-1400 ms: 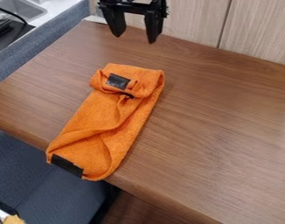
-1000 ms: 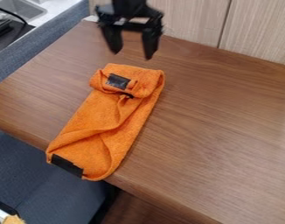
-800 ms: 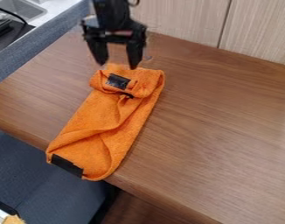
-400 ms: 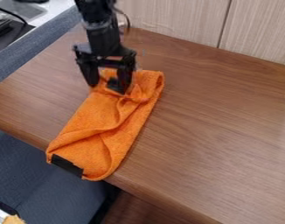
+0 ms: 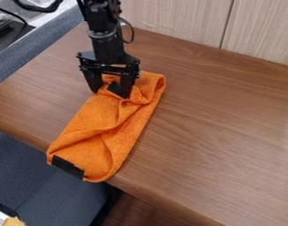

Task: Move the cloth to the top of the table

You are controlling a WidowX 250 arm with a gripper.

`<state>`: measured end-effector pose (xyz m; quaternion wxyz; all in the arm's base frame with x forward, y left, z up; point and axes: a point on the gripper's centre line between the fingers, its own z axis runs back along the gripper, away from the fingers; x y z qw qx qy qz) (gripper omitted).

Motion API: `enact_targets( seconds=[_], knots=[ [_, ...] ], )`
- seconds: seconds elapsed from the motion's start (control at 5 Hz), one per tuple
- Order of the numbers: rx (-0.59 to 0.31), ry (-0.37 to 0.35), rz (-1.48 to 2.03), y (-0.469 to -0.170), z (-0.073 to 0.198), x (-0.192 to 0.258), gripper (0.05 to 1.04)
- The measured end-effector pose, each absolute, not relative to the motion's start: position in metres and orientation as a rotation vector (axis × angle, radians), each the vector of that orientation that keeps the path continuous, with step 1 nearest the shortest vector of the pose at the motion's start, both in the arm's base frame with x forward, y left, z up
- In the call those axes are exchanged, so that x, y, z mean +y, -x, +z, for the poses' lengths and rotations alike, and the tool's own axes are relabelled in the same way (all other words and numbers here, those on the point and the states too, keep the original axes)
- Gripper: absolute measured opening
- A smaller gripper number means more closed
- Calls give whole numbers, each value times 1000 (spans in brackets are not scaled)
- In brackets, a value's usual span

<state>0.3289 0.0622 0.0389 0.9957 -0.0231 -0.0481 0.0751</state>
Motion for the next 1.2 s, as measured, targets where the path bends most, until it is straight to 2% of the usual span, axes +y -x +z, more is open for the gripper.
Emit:
enact_targets(
  seconds=[0.4,0.8,1.0,1.2],
  knots=[
    [-102,90,133,-360,38,18,1001],
    [-115,150,-2,-390,38,-56,1001],
    [-107,178,-77,-399,39,-92,1001],
    [-103,182,-114,-398,39,-107,1001]
  ],
)
